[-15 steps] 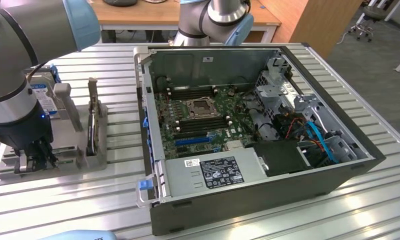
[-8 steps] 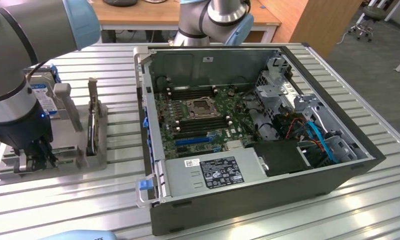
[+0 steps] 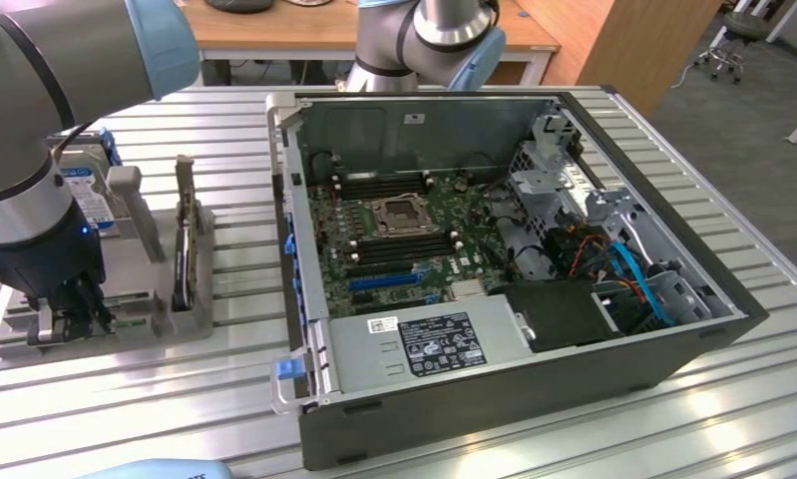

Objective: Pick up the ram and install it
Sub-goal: 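Pick up the ram and move it above insertion slot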

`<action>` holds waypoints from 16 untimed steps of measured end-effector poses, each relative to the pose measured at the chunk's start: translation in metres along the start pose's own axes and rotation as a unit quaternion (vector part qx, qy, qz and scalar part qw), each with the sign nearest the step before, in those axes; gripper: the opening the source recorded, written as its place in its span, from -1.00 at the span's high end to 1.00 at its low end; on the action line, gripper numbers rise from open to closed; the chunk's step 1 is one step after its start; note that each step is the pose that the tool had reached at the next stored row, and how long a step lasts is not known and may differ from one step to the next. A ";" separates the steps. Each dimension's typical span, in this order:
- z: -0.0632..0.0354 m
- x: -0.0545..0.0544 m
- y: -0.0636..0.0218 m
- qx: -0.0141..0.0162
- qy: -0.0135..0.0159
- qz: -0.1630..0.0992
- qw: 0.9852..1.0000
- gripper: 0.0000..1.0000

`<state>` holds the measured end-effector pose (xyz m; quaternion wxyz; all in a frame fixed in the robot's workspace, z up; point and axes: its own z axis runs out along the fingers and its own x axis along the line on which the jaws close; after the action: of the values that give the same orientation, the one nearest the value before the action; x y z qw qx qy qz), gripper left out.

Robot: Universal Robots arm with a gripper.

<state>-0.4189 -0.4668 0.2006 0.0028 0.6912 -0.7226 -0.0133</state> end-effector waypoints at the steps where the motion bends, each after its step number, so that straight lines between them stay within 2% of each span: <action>1: 0.0000 0.000 0.0000 0.000 0.000 0.000 1.000 0.60; 4: 0.0000 0.000 0.0000 0.000 0.000 0.000 1.000 0.63; 5: 0.0000 0.000 0.0000 0.000 0.000 0.000 1.000 0.75; 6: 0.0000 0.000 0.0000 0.000 0.000 0.000 1.000 0.76; 16: -0.0004 0.000 0.0000 0.000 0.000 0.000 1.000 0.76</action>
<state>-0.4189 -0.4668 0.2010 0.0028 0.6911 -0.7226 -0.0133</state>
